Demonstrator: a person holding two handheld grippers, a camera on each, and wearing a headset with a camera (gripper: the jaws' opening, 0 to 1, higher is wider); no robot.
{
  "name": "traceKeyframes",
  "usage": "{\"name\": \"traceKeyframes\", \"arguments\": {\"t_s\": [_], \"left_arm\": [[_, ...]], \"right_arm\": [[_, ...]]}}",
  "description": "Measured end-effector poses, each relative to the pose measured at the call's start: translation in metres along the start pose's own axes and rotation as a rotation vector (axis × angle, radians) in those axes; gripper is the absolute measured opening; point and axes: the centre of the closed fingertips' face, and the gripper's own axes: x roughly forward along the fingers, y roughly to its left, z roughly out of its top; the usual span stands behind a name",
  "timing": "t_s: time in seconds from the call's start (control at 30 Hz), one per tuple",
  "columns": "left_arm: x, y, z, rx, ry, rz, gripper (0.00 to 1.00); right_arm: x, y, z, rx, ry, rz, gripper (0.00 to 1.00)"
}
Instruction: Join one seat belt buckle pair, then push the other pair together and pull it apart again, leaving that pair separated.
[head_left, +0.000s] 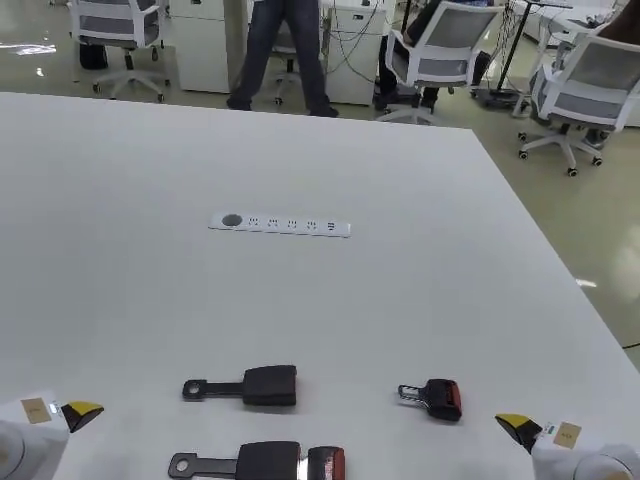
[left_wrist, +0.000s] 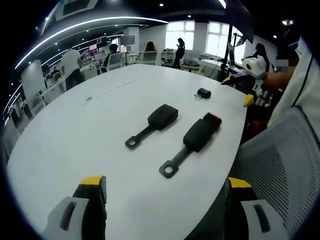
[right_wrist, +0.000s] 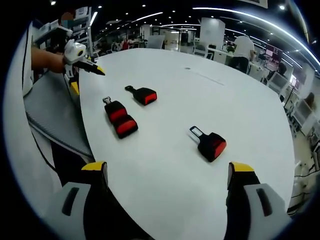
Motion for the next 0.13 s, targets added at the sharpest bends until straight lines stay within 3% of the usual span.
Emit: {"name": "traceKeyframes", "arguments": {"t_s": [0.13], "left_arm": [[0.0000, 0.0026, 0.0009, -0.002, -0.005, 0.006, 1.00]], "right_arm": [[0.0014, 0.0015, 0.0048, 0.012, -0.010, -0.003, 1.00]]}}
